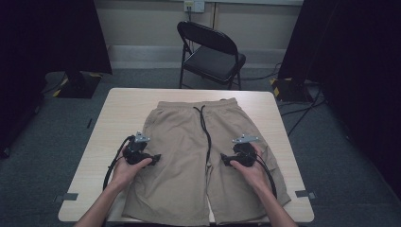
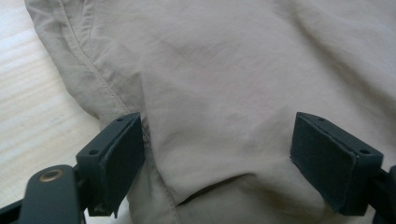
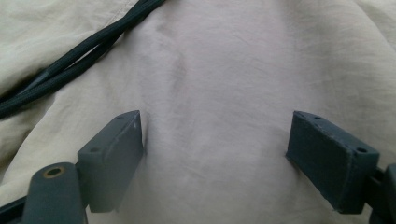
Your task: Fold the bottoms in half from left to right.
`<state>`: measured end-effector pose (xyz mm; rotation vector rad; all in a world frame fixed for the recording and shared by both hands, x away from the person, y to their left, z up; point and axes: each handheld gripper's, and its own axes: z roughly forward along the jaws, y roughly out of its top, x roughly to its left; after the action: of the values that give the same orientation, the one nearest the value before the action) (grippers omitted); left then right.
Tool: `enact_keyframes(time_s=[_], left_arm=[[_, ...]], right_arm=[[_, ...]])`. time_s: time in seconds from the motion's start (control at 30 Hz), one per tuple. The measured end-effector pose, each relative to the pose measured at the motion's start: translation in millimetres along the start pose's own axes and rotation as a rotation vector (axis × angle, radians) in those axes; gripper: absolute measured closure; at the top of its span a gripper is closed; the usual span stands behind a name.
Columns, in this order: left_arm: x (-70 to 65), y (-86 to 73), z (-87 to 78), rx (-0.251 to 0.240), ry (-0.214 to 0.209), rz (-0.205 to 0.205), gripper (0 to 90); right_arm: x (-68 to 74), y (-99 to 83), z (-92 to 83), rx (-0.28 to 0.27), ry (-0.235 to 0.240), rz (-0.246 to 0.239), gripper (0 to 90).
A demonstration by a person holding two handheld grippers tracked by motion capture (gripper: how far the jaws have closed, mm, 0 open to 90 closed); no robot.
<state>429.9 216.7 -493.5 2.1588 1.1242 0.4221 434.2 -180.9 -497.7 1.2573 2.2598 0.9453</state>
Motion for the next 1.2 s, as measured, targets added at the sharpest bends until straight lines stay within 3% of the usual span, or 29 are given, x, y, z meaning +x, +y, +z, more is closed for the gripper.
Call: enact_keyframes(time_s=[0.1, 0.13, 0.17, 0.27, 0.37, 0.43, 0.63, 0.77, 0.9, 0.93, 0.97, 1.03, 1.07, 1.1, 1.13, 1.17, 1.2], left_arm=[[3.3, 0.3, -2.4, -0.001, -0.009, -0.019, 23.3], [9.1, -0.8, -4.5, -0.012, -0.038, -0.051, 25.4], [12.6, -1.6, -6.4, -0.008, -0.042, -0.064, 26.2], [20.8, -4.2, -13.3, -0.011, -0.048, -0.077, 26.3], [27.0, -6.0, -18.1, -0.019, -0.04, -0.088, 26.3], [33.4, -9.0, -23.2, -0.026, -0.048, -0.125, 27.3], [30.0, -8.0, -23.9, -0.021, -0.059, -0.109, 30.0], [27.2, -7.3, -19.0, 0.004, -0.068, -0.081, 30.7], [27.2, -7.8, -16.8, 0.006, -0.083, -0.093, 32.3], [27.2, -7.8, -16.8, 0.006, -0.083, -0.093, 32.8], [27.6, -8.9, -17.6, 0.009, -0.086, -0.077, 33.3], [27.6, -9.5, -18.1, 0.008, -0.092, -0.074, 34.3], [27.6, -9.5, -18.1, 0.008, -0.092, -0.074, 34.7], [27.3, -9.5, -18.4, 0.011, -0.089, -0.07, 35.1], [27.3, -9.5, -18.4, 0.011, -0.089, -0.07, 36.0], [25.9, -9.3, -18.7, 0.017, -0.079, -0.056, 37.1], [25.3, -9.2, -18.9, 0.02, -0.077, -0.057, 37.1]], right_arm=[[0.2, -0.3, -1.2, 0.008, -0.007, 0.007, 17.7], [0.5, 1.6, -1.3, 0.023, -0.011, 0.008, 17.6], [1.1, 2.2, -1.1, 0.027, -0.013, 0.01, 17.5], [3.3, 4.4, -4.6, 0.042, 0.028, 0.03, 17.0], [9.7, 7.9, -12.1, 0.009, 0.056, 0.036, 17.1], [29.3, 17.0, -30.2, -0.069, 0.07, -0.004, 21.4], [92.2, 32.3, -48.8, -0.121, 0.217, -0.083, 27.9], [140.5, 39.1, -39.0, -0.1, 0.341, -0.145, 31.1], [184.7, 45.6, -26.0, -0.057, 0.456, -0.206, 32.3], [184.7, 45.6, -26.0, -0.057, 0.456, -0.206, 32.3], [202.2, 50.4, -20.8, -0.045, 0.499, -0.222, 35.5], [219.0, 53.9, -16.4, -0.039, 0.535, -0.232, 37.2], [219.0, 53.9, -16.4, -0.039, 0.535, -0.232, 37.2], [237.7, 54.4, -12.1, -0.028, 0.57, -0.259, 39.3], [237.7, 54.4, -12.1, -0.028, 0.57, -0.259, 39.3], [251.6, 53.2, -7.6, -0.014, 0.594, -0.289, 41.4], [251.6, 53.2, -7.6, -0.014, 0.594, -0.289, 41.4]])
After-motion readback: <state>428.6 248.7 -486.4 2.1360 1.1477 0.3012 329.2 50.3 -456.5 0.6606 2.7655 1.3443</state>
